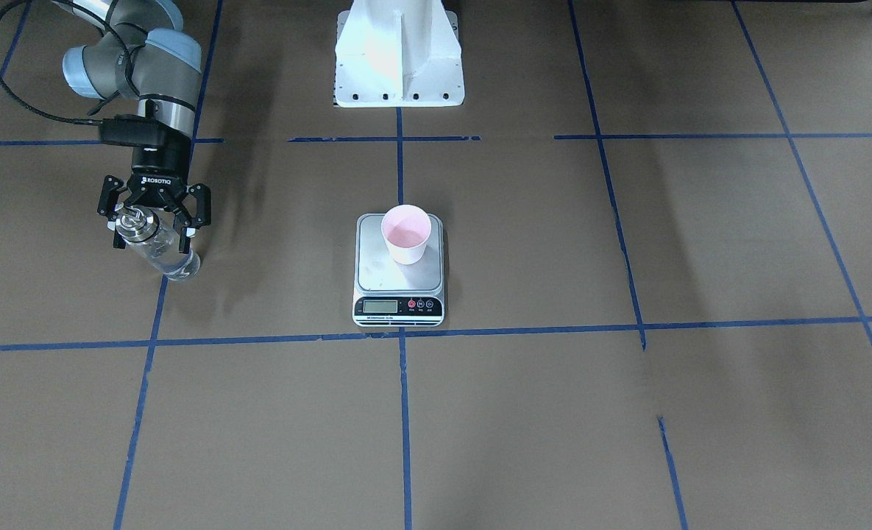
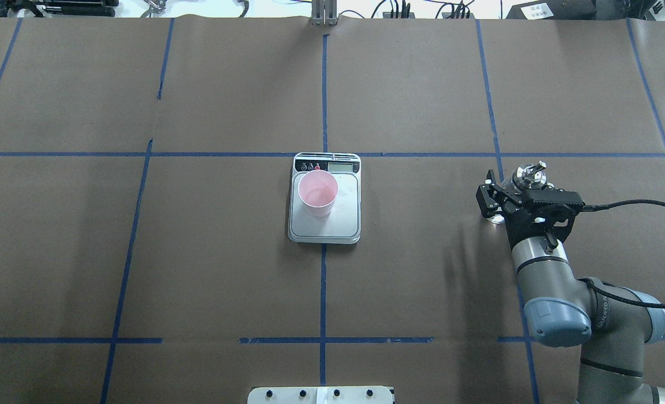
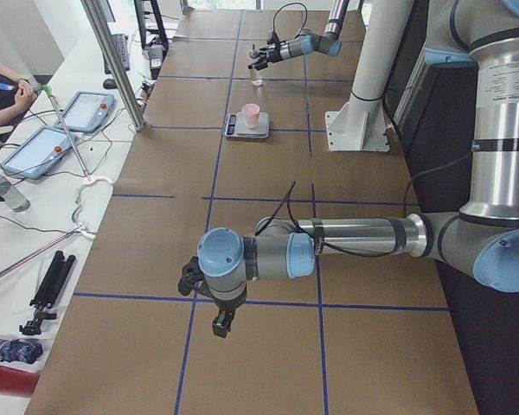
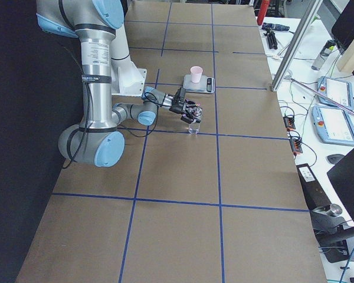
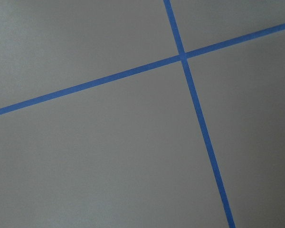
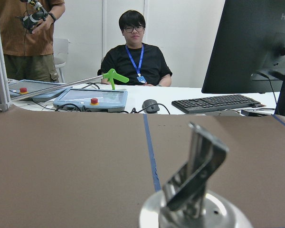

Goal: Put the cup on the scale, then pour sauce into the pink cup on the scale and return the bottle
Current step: 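Lower the bottle onto the table with the right gripper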

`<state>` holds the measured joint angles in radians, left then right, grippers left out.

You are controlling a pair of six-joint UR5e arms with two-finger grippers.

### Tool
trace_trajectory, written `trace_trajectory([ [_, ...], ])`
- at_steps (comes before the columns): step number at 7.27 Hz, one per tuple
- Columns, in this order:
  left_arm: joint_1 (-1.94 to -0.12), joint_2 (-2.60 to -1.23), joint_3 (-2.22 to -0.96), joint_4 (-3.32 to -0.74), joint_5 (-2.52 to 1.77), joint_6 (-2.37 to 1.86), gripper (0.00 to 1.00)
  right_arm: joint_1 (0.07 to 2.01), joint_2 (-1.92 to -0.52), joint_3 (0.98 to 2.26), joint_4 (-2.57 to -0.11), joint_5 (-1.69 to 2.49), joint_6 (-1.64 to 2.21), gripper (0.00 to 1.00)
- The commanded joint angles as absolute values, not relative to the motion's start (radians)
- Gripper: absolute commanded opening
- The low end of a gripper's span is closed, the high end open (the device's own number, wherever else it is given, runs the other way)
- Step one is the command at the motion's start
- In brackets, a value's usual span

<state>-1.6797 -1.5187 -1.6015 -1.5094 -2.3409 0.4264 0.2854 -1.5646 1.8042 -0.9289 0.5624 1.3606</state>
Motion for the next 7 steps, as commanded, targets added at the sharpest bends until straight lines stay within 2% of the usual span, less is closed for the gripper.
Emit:
trace_trajectory([
  [1,-1.680,-1.519,-1.601,-1.509,-2.341,0.426,1.00,0.285,-1.565,1.805,-0.928,0.561,1.361,1.00],
  [7,-1.680,-1.520,-1.601,-1.509,-2.341,0.426,1.00,0.273,-1.577,1.782,-0.928,0.545,1.361,1.00],
])
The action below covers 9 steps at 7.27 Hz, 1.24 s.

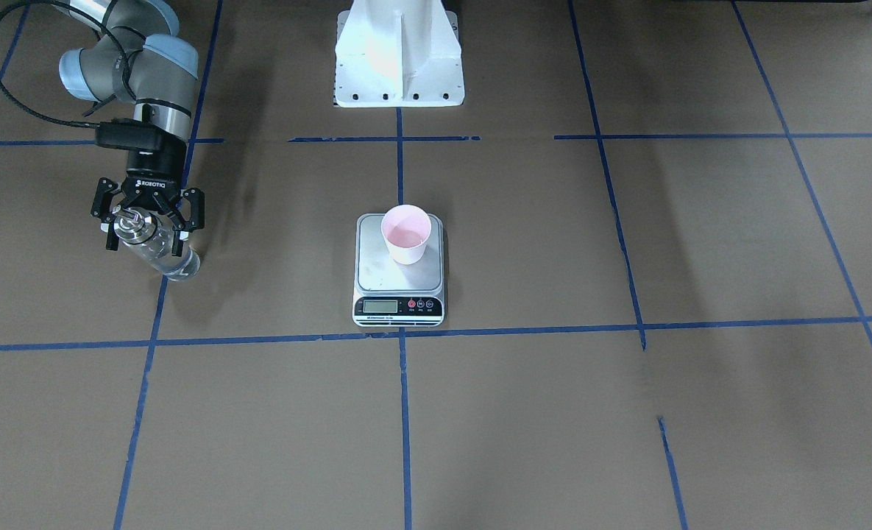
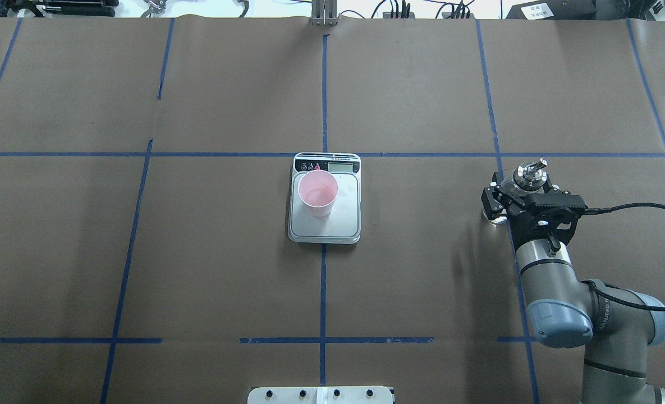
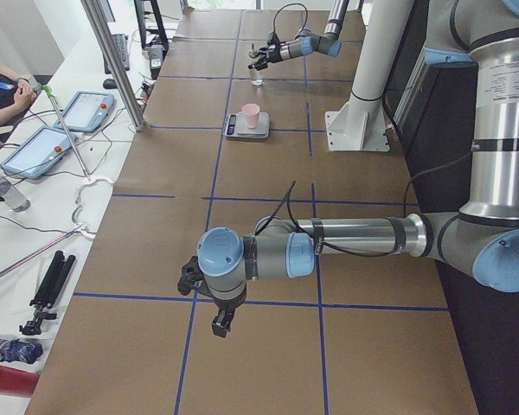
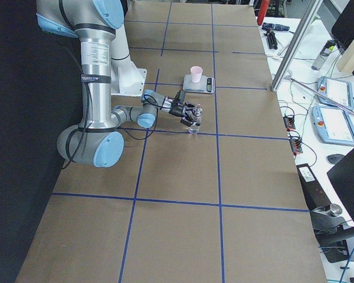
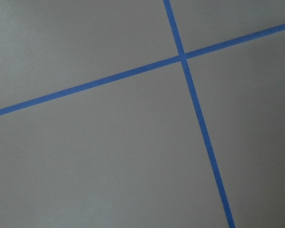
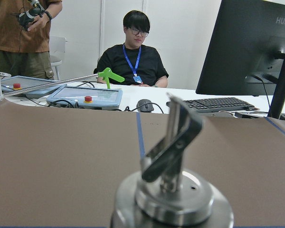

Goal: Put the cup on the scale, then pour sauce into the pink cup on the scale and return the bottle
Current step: 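Lower the bottle onto the table with the right gripper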

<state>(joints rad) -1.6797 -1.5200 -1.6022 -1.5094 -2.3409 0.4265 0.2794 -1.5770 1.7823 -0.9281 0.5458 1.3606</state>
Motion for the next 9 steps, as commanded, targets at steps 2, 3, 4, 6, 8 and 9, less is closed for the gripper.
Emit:
trace_trajectory([
  [2,-1.680,-1.519,-1.601,-1.509,-2.341,0.426,1.00,0.264,-1.577,1.789,-0.922,0.546,1.362,1.00],
  [3,-1.680,-1.519,-1.601,-1.509,-2.341,0.426,1.00,0.250,-1.578,1.787,-0.869,0.546,1.361,1.00],
  [4,-1.680,-1.519,-1.601,-1.509,-2.341,0.426,1.00,0.238,-1.603,1.787,-0.850,0.545,1.361,1.00],
  [6,-1.680,-1.519,-1.601,-1.509,-2.341,0.426,1.00,0.224,-1.609,1.796,-0.848,0.523,1.361,1.00],
  [8,-1.680,-1.519,-1.601,-1.509,-2.341,0.426,1.00,0.189,-1.630,1.824,-0.822,0.493,1.362,1.00],
  [9,-1.680,-1.519,-1.601,-1.509,-2.341,0.426,1.00,0.169,-1.666,1.824,-0.769,0.479,1.362,1.00],
])
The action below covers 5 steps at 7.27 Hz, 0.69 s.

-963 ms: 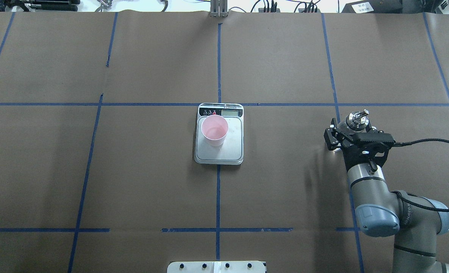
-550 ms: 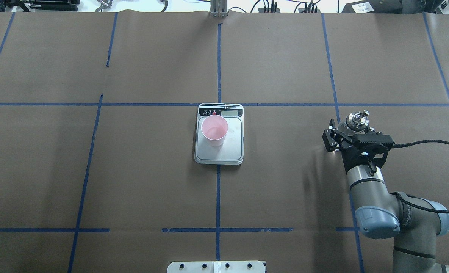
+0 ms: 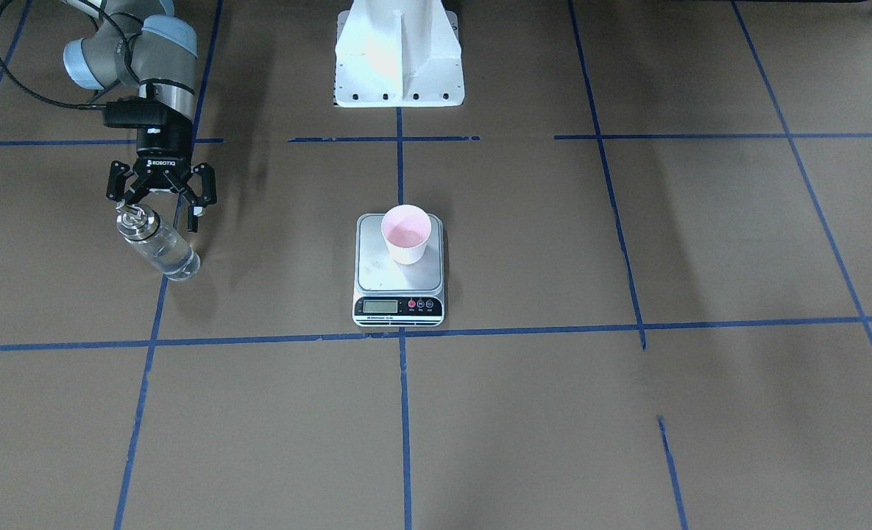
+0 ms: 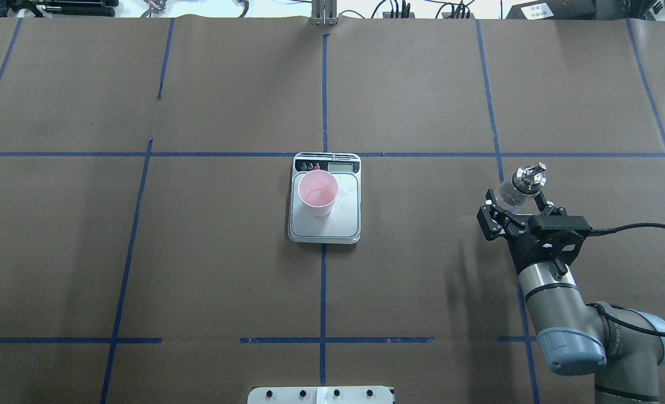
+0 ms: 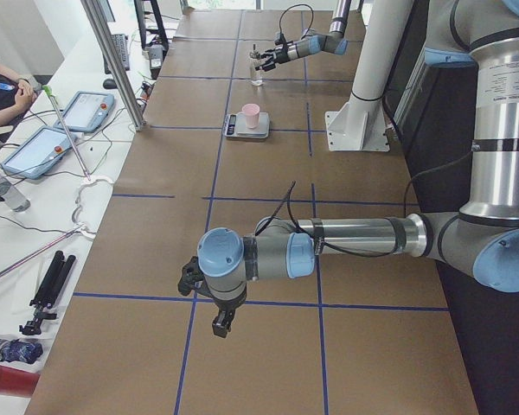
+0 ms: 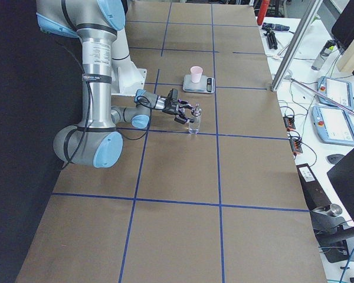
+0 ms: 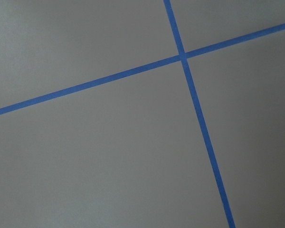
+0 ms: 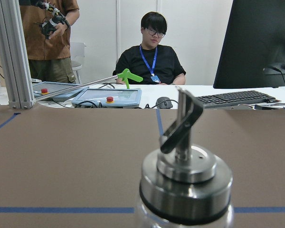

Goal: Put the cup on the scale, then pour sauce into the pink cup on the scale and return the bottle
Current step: 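Lower the bottle onto the table with the right gripper, then open the right gripper and pull it back away from the bottle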

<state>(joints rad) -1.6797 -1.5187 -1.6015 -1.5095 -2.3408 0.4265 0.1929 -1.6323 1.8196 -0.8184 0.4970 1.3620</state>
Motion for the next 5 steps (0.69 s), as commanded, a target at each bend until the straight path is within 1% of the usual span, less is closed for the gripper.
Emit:
trace_trajectory([
  [1,-1.680,-1.519,-1.601,-1.509,-2.341,0.426,1.00,0.147,-1.701,1.824,-0.729,0.460,1.361,1.00],
  [5,-1.680,-1.519,-1.601,-1.509,-2.341,0.428,1.00,0.080,-1.719,1.829,-0.698,0.399,1.362,1.00],
])
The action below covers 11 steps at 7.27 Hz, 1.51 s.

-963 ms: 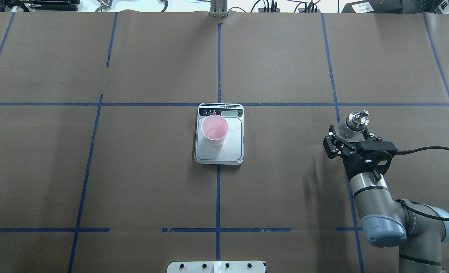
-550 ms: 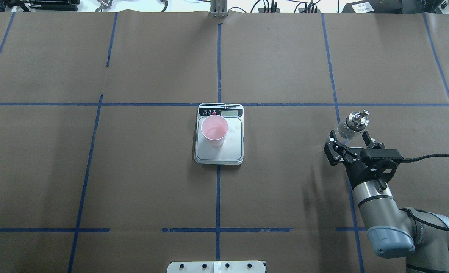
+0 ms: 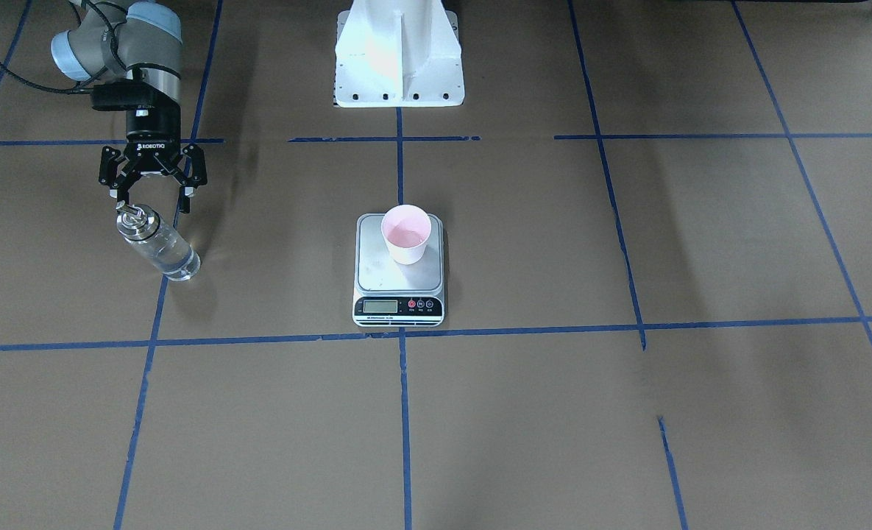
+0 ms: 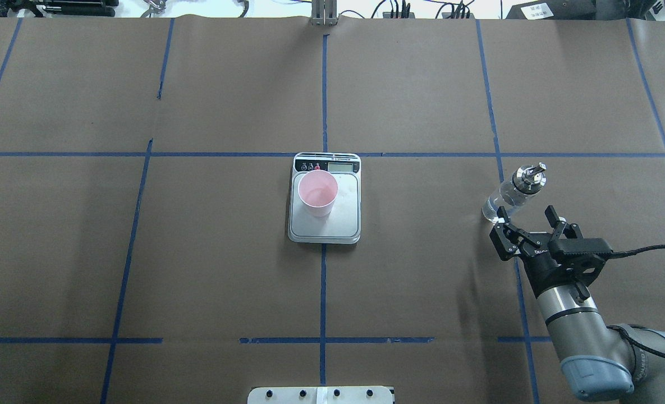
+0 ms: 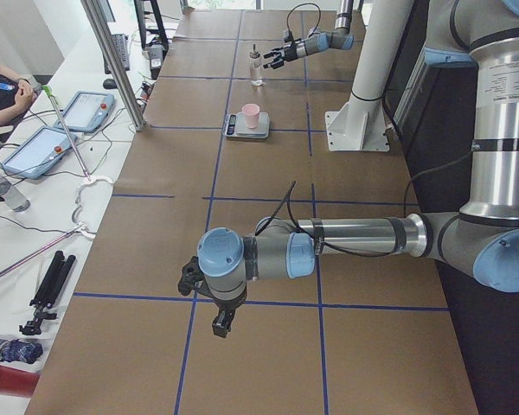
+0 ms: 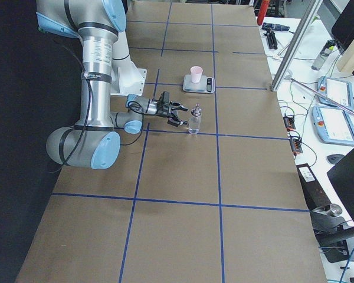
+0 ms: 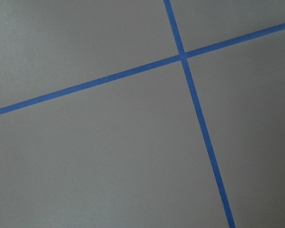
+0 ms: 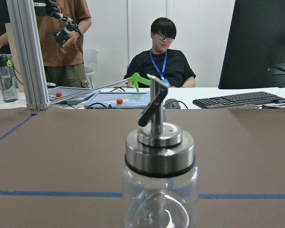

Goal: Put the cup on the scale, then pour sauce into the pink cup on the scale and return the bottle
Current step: 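Open the right gripper and pull it back away from the bottle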

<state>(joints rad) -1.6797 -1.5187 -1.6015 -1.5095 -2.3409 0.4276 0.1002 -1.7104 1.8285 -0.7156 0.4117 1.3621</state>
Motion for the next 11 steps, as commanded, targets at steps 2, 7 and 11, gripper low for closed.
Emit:
trace_trajectory([
  [2,-1.680,-1.519,-1.601,-1.509,-2.341,0.428,1.00,0.049,-1.805,1.829,-0.607,0.391,1.362,1.00],
  [7,-1.680,-1.517,-1.603,-1.509,-2.341,0.428,1.00,0.055,-1.916,1.824,-0.566,0.441,1.348,1.00],
  [11,-1.680,-1.519,-1.608,-1.509,-2.341,0.428,1.00,0.173,-1.960,1.812,-0.568,0.529,1.255,1.00],
])
